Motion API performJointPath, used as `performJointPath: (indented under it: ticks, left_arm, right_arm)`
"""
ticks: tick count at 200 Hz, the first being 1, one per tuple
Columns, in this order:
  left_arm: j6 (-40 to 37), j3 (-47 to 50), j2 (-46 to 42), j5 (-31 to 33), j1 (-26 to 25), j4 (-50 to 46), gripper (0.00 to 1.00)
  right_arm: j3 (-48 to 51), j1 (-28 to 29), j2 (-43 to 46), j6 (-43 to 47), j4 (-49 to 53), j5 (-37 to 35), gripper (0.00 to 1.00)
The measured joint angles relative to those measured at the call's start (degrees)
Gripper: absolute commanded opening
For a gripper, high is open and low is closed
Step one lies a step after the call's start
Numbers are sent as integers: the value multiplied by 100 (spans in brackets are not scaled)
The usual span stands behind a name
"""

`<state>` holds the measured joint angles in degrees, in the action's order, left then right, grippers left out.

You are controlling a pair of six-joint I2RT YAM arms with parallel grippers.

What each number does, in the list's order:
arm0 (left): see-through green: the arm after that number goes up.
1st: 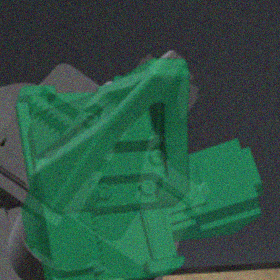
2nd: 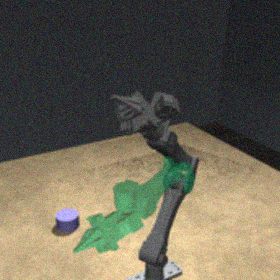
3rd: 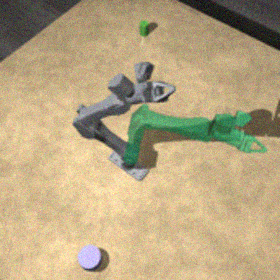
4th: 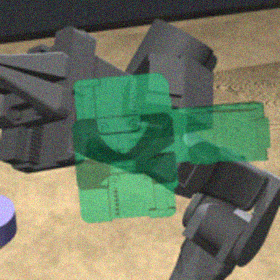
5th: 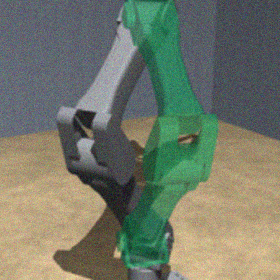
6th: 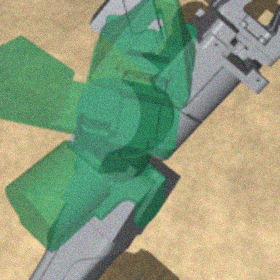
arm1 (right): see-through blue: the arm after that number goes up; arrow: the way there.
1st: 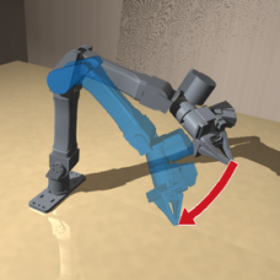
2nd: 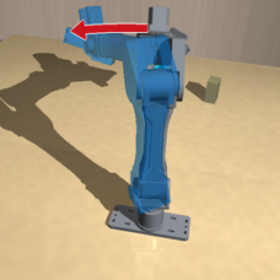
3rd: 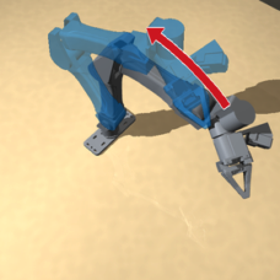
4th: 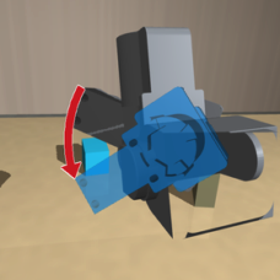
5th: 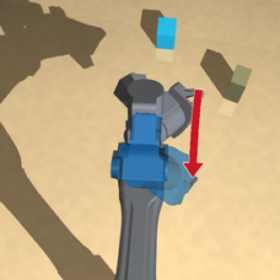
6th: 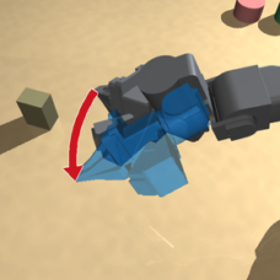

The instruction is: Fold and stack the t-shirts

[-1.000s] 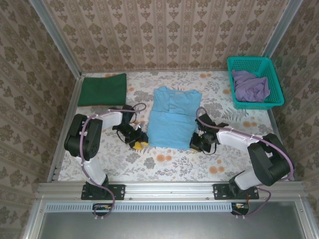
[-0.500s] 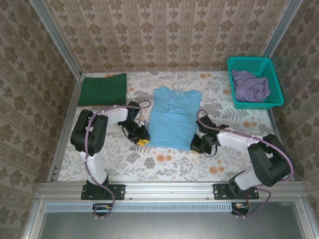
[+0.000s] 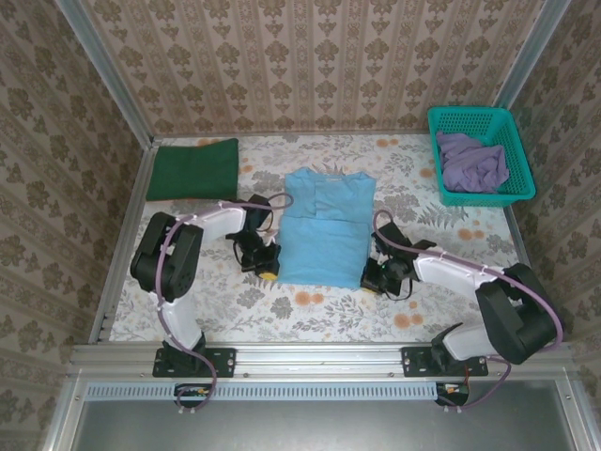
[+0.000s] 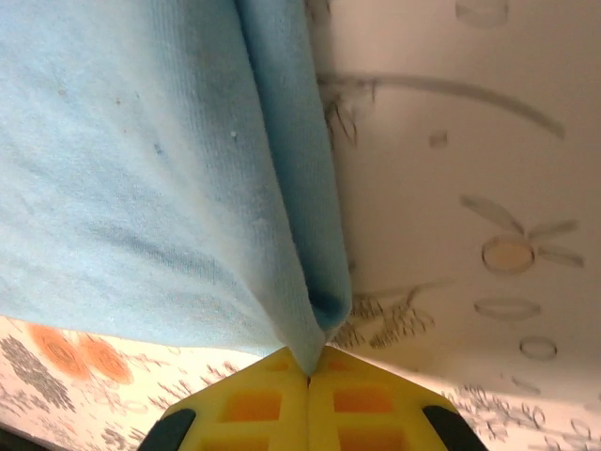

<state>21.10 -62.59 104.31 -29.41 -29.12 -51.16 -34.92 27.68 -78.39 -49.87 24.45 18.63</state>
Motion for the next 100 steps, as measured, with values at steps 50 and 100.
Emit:
performJointPath:
  ticks: [50, 100]
  left_arm:
    - [-87, 590, -741, -402, -81, -420, 0]
    - [-28, 844, -1746, -1043, -105, -575, 0]
  right_arm:
    - [348, 651, 841, -275, 267, 175, 0]
    - [363, 1266, 1740, -702, 634, 286, 0]
